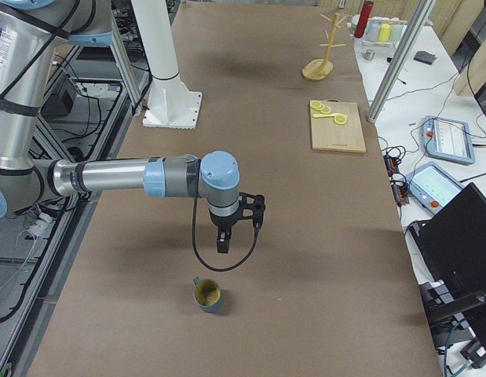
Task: Hang cup on storage rack
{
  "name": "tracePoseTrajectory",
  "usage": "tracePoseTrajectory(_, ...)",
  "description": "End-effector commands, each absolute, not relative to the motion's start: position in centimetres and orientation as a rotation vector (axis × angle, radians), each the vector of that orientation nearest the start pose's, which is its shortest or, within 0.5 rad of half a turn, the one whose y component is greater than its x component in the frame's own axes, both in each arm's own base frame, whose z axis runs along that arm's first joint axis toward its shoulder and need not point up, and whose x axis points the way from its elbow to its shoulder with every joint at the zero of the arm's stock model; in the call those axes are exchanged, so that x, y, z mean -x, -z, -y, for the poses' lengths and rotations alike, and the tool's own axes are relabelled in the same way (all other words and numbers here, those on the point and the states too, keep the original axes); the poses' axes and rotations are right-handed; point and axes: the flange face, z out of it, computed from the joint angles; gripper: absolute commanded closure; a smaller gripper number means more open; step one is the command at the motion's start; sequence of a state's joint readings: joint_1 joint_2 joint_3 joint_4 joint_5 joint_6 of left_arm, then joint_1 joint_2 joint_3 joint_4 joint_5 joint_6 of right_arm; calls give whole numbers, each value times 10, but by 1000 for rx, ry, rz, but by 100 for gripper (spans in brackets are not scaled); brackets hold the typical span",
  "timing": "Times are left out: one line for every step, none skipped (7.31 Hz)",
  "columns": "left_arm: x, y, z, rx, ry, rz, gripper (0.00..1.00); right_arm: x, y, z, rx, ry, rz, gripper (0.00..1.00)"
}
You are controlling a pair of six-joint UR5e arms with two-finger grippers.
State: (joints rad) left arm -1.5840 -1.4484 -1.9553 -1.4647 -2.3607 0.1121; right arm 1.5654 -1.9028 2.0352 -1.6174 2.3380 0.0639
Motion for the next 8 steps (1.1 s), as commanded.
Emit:
tracePoseTrajectory(68,-515,453,-451,-259,-748,1,-67,-547,369,-176,14,772,0)
tracePoseTrajectory(69,-512,460,-572,-304,-736,1,-68,-540,367,-192,4,801,0)
tracePoseTrajectory(68,-514,461,-582,-315,-737,1,-70,-538,366,-195,-2,835,0)
tracePoseTrajectory(68,-510,460,-607,-331,-741,1,-71,-551,362,-175,-5,825,0)
tracePoseTrajectory(67,-510,460,-661,-358,-740,1,-72,-570,343,-155,4,817,0)
tracePoseTrajectory(67,-520,462,-674,-360,-743,1,-81,-593,324,-166,-5,809,0)
tracePoseTrajectory(67,-521,463,-676,-362,-743,1,-88,-632,306,-173,-20,806,0)
tracePoseTrajectory(67,-520,463,-678,-363,-743,1,-99,-679,295,-210,-33,799,0)
